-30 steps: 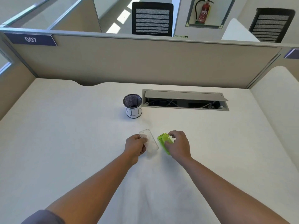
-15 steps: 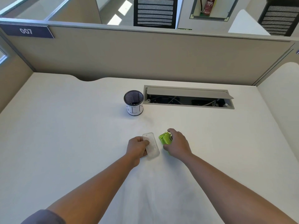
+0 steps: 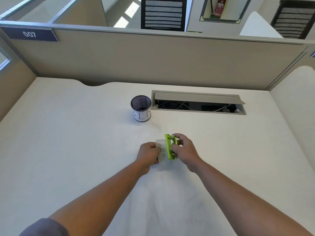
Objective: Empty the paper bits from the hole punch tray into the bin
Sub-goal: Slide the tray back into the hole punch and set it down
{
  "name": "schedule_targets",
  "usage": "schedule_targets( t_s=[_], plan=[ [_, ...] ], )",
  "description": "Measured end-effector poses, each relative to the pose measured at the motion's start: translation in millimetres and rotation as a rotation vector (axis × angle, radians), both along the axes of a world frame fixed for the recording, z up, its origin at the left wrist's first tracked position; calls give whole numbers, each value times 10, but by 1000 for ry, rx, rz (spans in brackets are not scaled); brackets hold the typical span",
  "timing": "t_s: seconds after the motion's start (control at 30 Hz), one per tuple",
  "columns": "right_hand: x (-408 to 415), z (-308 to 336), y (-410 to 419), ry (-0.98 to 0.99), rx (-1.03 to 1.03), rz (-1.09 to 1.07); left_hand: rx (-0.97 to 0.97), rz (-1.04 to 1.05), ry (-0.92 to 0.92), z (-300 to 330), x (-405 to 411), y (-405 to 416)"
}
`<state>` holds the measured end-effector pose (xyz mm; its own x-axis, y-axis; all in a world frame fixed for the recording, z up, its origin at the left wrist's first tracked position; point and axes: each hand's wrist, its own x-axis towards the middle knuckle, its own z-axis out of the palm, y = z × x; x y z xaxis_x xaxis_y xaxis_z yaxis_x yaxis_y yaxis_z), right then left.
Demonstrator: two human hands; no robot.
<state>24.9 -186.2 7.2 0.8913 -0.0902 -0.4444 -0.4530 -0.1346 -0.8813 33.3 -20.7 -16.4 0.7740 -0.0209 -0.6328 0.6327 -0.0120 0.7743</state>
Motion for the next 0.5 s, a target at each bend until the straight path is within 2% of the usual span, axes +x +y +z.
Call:
schedule_targets(
  t_s=[0.17, 0.5],
  plan=[
    [-28, -36, 7, 18, 93, 14, -2, -11, -7, 110, -27, -2],
    [-89, 1, 19, 10, 63, 58, -98, -12, -14, 258, -82, -3]
  ],
)
